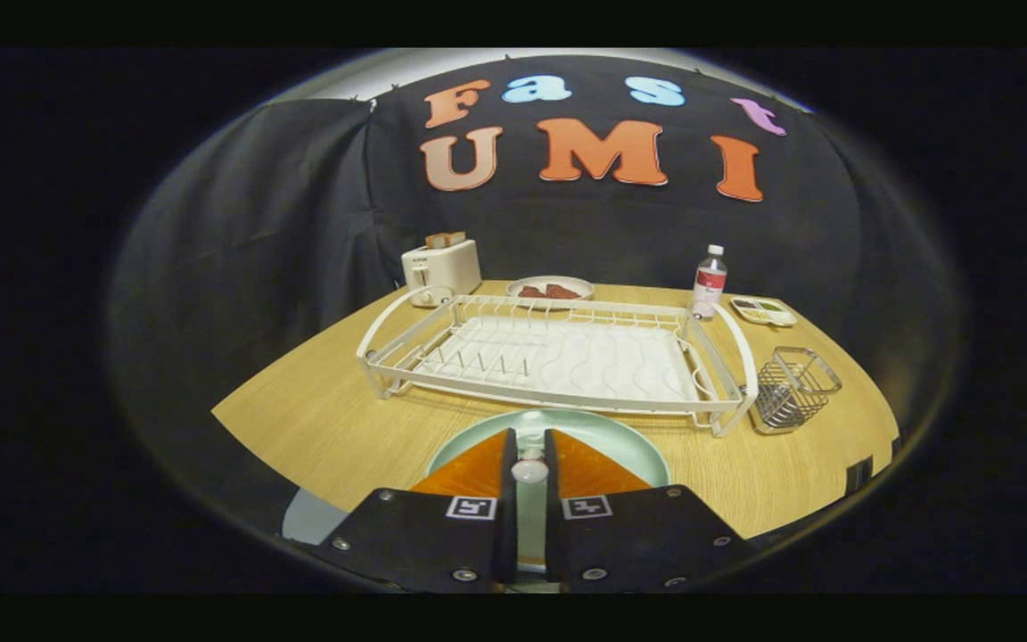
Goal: Take the plate from the dish rack, then take the spoon from the basket and place it into the plate.
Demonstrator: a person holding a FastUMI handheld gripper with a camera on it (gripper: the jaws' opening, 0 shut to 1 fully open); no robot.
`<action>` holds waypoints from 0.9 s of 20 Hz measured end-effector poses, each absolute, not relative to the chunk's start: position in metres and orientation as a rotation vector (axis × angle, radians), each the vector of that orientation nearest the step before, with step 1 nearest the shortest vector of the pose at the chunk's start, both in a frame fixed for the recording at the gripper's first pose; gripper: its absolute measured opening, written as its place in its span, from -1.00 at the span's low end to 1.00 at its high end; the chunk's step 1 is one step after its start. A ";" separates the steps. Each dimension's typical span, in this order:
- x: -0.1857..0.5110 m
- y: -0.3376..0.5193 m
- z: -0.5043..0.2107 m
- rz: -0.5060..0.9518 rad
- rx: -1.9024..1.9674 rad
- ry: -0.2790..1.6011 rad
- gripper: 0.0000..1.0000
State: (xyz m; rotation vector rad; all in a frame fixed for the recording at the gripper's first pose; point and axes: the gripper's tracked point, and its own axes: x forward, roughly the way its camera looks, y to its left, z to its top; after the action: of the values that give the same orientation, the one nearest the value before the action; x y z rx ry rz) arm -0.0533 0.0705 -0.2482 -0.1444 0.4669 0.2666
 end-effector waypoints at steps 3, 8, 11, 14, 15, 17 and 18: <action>-0.061 0.066 -0.258 0.264 -0.112 0.521 -0.68; -0.061 0.049 -0.246 0.192 -0.040 0.498 -0.09; -0.056 0.037 -0.227 0.154 -0.031 0.466 1.00; -0.053 0.020 -0.196 0.118 -0.030 0.411 0.98; -0.051 0.016 -0.184 0.107 -0.025 0.391 0.99; -0.046 0.009 -0.157 0.089 -0.010 0.346 0.99; -0.046 0.006 -0.145 0.086 -0.004 0.326 0.99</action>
State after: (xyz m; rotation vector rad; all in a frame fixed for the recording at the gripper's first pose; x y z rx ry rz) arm -0.0459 0.0065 -0.1453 -0.0044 0.3260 0.0861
